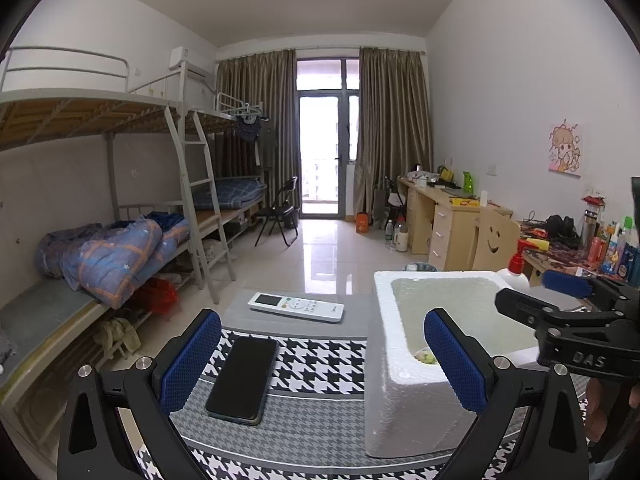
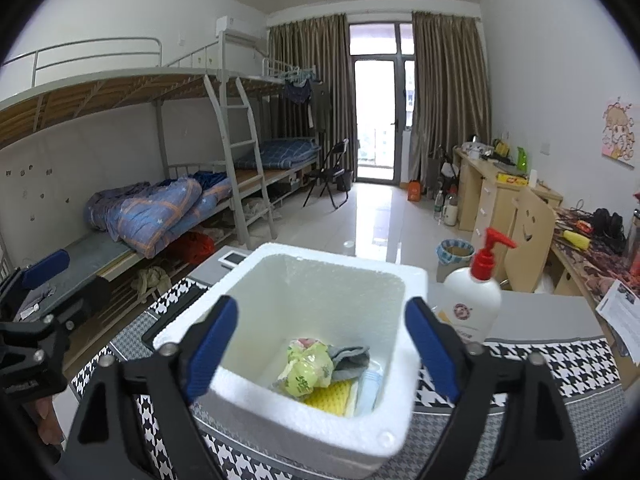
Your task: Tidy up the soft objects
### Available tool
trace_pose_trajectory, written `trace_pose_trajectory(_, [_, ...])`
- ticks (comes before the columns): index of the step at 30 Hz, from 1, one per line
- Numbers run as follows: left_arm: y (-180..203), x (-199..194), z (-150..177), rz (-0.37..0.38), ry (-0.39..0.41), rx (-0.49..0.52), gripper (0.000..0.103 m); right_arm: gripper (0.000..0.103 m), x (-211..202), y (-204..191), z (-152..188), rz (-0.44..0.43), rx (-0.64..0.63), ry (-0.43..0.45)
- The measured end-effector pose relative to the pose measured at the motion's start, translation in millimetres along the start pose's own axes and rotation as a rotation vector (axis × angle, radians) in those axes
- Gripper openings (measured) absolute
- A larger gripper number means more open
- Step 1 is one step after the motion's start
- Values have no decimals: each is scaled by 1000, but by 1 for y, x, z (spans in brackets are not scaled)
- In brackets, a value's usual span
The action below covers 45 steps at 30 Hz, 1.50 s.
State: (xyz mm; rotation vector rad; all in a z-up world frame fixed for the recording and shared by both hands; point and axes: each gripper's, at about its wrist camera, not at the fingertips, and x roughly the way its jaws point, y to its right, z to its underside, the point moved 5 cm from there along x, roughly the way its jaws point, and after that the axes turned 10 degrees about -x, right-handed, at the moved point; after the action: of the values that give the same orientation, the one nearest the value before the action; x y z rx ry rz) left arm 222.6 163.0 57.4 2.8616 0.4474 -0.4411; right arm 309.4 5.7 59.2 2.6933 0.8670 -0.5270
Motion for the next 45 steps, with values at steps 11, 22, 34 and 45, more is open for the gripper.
trace_pose_trajectory(11, [28,-37,3,58,31,-4,102,102,-56,18,12,90,13,46])
trace_pose_trajectory(22, [53,-81,10,109,57,32,102,103,-109,22,27,140,12,96])
trace_pose_trajectory(34, [68,-108,26,147,70,51,102,103,-147,24,63,167,41,148])
trace_pose_trajectory(45, [63,-112,60,152,45,22,102,103,-155,17,99,164,75,168])
